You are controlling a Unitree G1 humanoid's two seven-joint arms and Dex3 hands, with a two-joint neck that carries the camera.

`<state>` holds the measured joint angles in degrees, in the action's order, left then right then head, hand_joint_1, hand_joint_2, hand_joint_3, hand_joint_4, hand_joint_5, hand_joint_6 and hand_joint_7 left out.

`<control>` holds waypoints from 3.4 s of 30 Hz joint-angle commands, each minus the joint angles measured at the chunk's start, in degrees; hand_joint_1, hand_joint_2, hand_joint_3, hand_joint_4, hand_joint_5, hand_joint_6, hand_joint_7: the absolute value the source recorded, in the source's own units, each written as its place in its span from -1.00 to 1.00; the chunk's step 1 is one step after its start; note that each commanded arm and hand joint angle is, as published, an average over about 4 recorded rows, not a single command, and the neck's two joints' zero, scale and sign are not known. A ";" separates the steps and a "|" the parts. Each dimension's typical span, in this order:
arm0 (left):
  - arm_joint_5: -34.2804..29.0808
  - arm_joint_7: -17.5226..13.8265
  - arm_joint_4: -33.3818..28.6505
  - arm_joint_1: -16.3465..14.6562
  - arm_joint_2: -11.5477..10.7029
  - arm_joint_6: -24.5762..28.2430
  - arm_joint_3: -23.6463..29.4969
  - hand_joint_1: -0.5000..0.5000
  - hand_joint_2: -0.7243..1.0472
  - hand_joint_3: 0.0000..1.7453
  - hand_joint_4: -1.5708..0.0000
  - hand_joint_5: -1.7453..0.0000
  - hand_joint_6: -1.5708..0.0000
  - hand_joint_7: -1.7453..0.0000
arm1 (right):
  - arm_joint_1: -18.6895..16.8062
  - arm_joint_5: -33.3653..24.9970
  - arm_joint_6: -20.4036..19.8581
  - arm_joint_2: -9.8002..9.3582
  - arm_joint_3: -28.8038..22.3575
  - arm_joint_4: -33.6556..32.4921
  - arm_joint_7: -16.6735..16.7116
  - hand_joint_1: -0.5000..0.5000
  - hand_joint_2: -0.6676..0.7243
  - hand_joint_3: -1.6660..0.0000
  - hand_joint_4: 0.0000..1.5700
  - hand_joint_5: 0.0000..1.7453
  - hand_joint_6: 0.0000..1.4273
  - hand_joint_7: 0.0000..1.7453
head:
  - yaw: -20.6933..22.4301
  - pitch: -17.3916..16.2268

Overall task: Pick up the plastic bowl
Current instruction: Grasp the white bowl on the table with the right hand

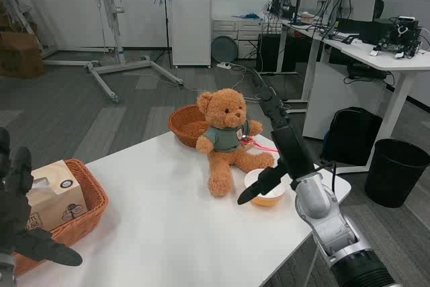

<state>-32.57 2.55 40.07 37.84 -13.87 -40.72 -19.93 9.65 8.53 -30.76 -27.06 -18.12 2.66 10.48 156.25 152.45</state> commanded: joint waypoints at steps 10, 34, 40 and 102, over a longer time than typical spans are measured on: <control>10.25 0.44 -17.74 -6.88 2.27 -0.76 14.99 -1.00 0.40 -1.00 1.00 1.00 1.00 1.00 | 10.74 -17.87 8.70 -5.02 11.62 -4.09 -13.81 -0.58 0.27 1.00 -1.00 -1.00 -1.00 -1.00 | 4.81 -0.75; 9.85 0.44 -16.91 -6.55 2.27 -0.76 14.61 -1.00 0.40 -1.00 1.00 1.00 1.00 1.00 | 9.21 -6.12 15.34 -3.92 5.68 -6.35 -14.91 -0.58 0.25 1.00 -1.00 -1.00 -1.00 -1.00 | 3.21 -2.57; 9.46 0.44 -16.84 -6.55 2.29 -0.76 14.52 -1.00 0.40 -1.00 1.00 1.00 1.00 1.00 | 6.85 2.83 23.16 -2.98 0.59 -8.40 -16.74 -0.58 0.27 1.00 -1.00 -1.00 -1.00 -1.00 | 1.09 -3.09; 7.70 0.35 -11.68 -5.30 3.23 -0.76 12.44 -1.00 0.30 -1.00 1.00 1.00 1.00 1.00 | 27.46 35.50 36.98 -5.68 17.83 43.50 -17.88 -0.58 0.27 1.00 -1.00 -1.00 -1.00 -1.00 | -9.17 -6.41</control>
<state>-24.42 2.92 28.29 32.94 -10.46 -41.37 -7.51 36.01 43.97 6.08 -32.84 0.67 44.37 -7.45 147.17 145.99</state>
